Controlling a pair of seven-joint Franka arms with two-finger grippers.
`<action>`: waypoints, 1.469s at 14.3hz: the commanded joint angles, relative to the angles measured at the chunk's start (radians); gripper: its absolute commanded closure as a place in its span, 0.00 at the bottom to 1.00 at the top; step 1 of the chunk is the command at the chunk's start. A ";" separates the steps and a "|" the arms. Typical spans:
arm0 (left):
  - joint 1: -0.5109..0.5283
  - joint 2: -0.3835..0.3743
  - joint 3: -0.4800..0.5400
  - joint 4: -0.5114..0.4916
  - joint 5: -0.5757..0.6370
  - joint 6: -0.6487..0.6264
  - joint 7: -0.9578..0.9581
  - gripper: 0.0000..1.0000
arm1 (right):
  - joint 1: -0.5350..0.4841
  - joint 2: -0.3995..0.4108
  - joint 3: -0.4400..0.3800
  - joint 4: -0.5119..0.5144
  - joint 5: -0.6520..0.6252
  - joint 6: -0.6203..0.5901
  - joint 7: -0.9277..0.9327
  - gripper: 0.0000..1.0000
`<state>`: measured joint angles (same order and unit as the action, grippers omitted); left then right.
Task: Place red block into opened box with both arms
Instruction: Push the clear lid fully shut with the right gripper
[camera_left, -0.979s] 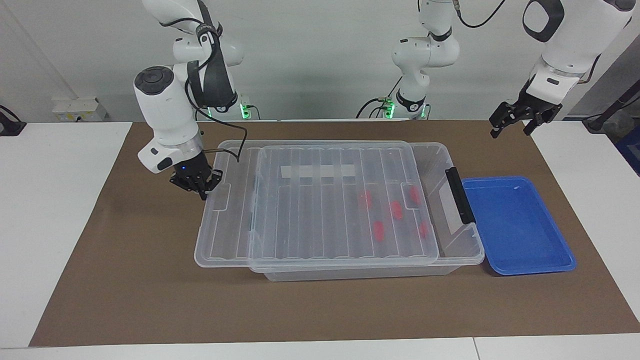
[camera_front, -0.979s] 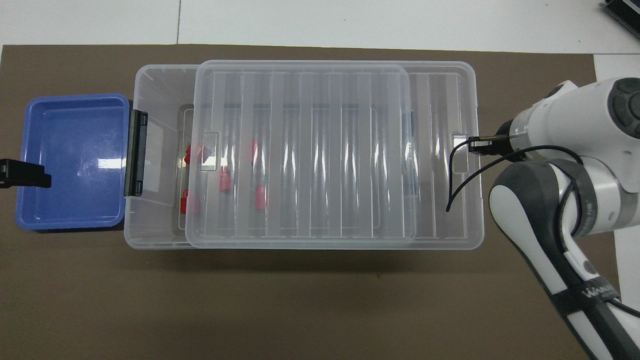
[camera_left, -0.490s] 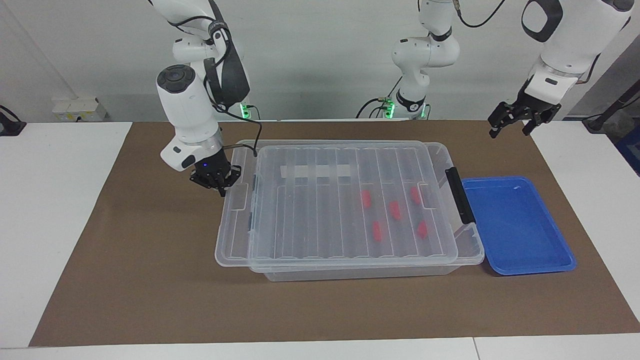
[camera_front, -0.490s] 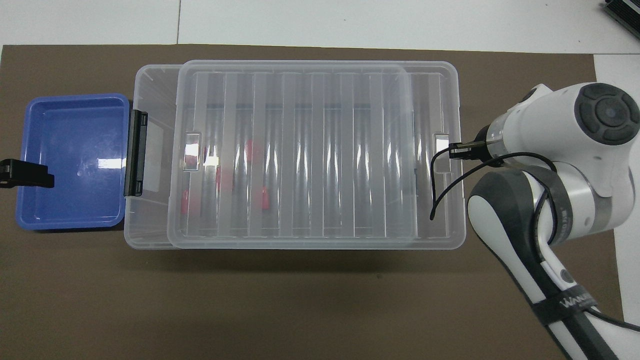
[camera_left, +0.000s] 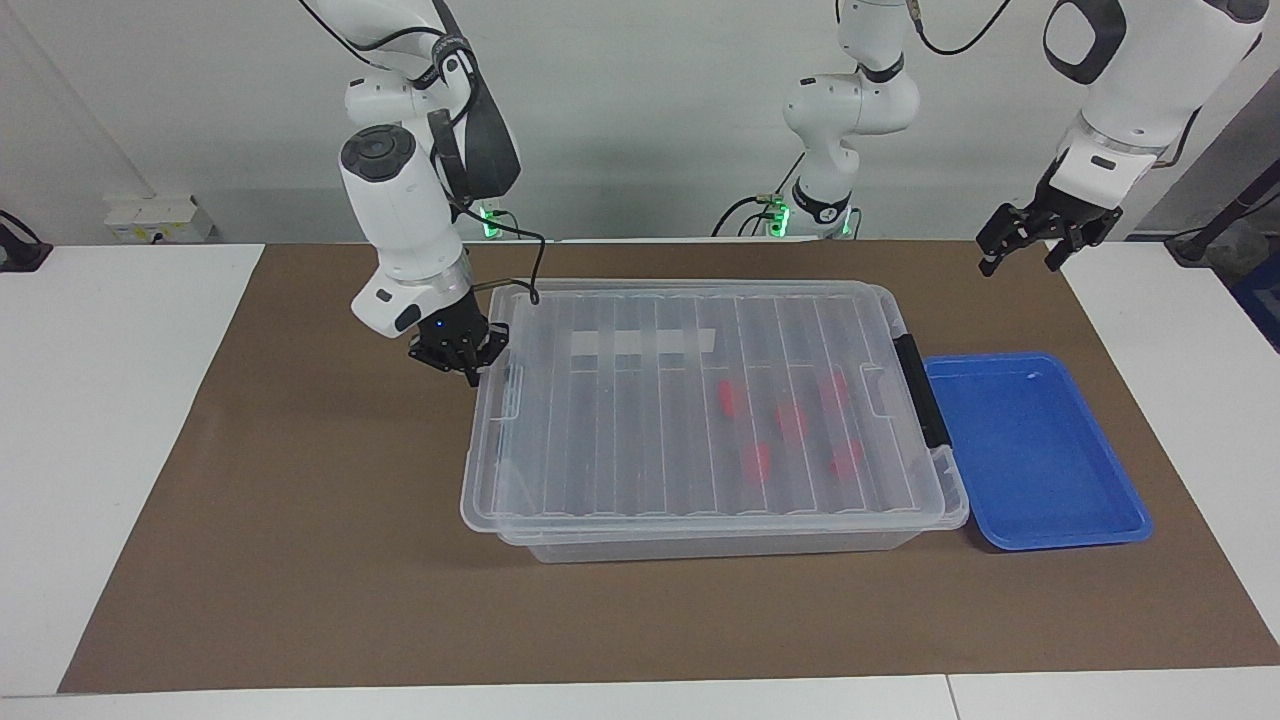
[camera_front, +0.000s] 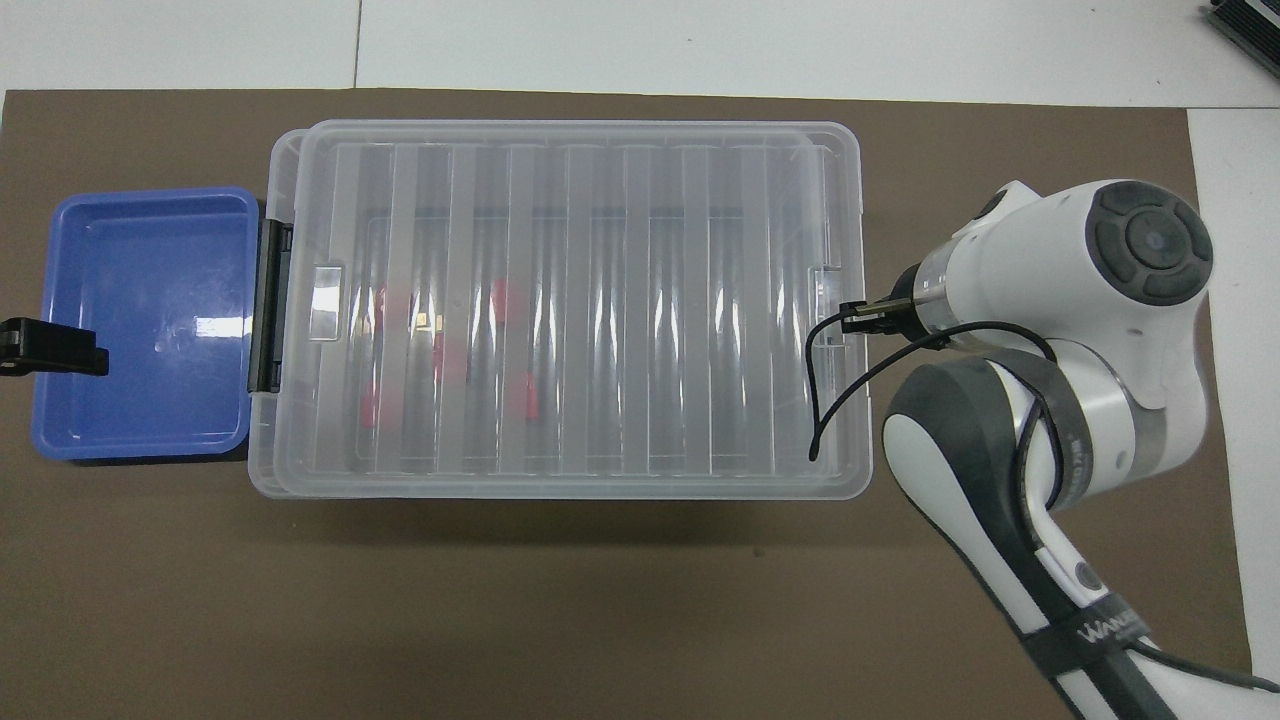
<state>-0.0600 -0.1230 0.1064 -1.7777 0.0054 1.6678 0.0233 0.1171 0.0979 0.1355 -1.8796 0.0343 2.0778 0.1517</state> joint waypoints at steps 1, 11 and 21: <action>0.003 -0.010 0.010 0.003 -0.010 -0.017 0.000 0.00 | 0.000 -0.017 0.007 -0.015 0.032 -0.004 -0.011 1.00; 0.003 -0.010 0.010 0.003 -0.010 -0.017 0.000 0.00 | 0.019 -0.015 0.010 -0.015 0.032 0.002 -0.012 1.00; 0.003 -0.010 0.010 0.003 -0.010 -0.017 0.000 0.00 | -0.005 -0.043 0.004 -0.015 0.030 -0.063 -0.012 1.00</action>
<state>-0.0587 -0.1230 0.1134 -1.7777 0.0054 1.6678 0.0232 0.1378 0.0943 0.1376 -1.8795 0.0357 2.0583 0.1517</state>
